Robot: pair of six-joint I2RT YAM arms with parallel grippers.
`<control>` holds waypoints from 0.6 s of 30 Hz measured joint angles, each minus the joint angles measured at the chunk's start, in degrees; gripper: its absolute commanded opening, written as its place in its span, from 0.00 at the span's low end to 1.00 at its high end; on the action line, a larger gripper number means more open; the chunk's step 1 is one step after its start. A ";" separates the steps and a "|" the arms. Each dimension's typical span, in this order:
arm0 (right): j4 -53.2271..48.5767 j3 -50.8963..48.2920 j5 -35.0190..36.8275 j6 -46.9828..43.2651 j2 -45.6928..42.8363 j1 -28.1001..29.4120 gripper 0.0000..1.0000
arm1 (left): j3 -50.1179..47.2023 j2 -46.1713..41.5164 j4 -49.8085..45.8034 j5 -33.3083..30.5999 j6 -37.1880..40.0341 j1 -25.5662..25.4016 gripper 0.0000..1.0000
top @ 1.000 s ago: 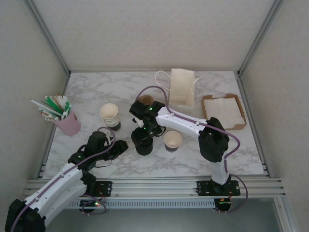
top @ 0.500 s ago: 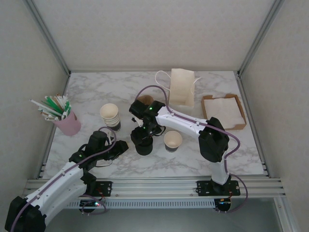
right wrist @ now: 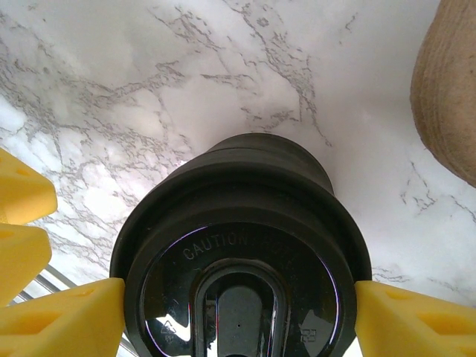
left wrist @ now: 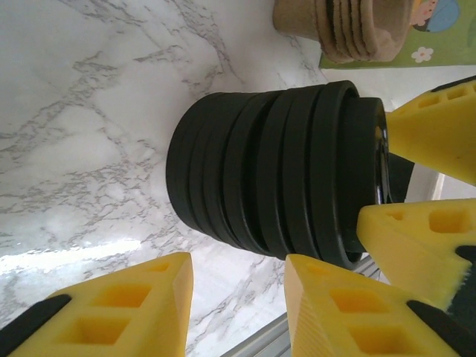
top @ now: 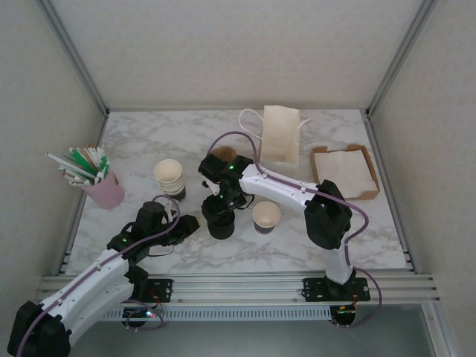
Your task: Pack the takeout coffee
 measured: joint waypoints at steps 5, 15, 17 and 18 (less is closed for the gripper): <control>0.11 0.00 -0.02 0.02 0.00 0.00 0.71 | -0.35 0.20 1.99 0.74 -0.55 0.00 0.39; 0.13 0.00 -0.07 0.04 -0.13 -0.04 0.67 | -1.09 2.58 5.29 1.33 -1.40 0.00 0.41; 0.15 0.00 -0.13 0.07 -0.13 -0.04 0.67 | -1.16 3.06 5.95 1.57 -1.53 0.00 0.41; 0.15 0.00 -0.15 0.09 -0.17 -0.04 0.67 | -1.22 3.28 6.40 1.77 -1.53 0.00 0.42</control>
